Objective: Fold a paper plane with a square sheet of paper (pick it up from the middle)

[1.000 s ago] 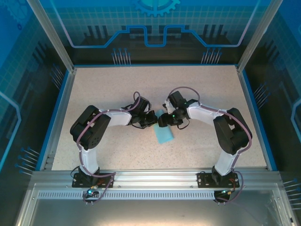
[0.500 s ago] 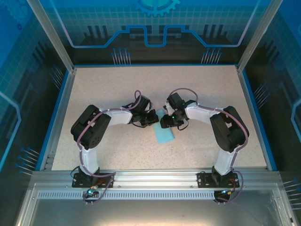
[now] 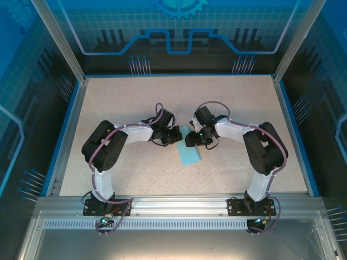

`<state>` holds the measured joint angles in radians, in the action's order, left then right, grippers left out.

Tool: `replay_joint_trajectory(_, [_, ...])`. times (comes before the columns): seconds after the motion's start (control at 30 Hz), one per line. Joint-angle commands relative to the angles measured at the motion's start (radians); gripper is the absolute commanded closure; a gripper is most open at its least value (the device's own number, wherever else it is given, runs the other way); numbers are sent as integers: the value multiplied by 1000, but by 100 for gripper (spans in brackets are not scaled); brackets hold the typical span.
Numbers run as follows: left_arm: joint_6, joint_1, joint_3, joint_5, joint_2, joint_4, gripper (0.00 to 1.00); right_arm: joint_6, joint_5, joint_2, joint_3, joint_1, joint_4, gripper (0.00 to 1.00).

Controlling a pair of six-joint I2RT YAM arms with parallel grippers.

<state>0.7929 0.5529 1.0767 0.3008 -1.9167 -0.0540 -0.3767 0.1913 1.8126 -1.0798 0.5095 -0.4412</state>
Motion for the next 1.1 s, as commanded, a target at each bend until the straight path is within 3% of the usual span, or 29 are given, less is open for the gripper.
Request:
replay_joint_trajectory(0.0, [-27,7,32,-24,-19,-45,94,-4,25,-15,8,-8,-4,43])
replay_joint_trajectory(0.33, [-41,8,45,-52,-18,-84,94,-2,92,-18,9,-9,16,41])
replay_joint_trajectory(0.6, [-38,7,46,-42,32,-104,93,-9,47,12,3,-9,2,50])
replay_joint_trajectory(0.83, [-29,8,17,-53,148,-108,84,-27,15,44,4,-5,13,51])
replay_joint_trajectory(1.07, [-6,7,-26,-63,164,-70,75,-39,-23,65,-7,11,-4,48])
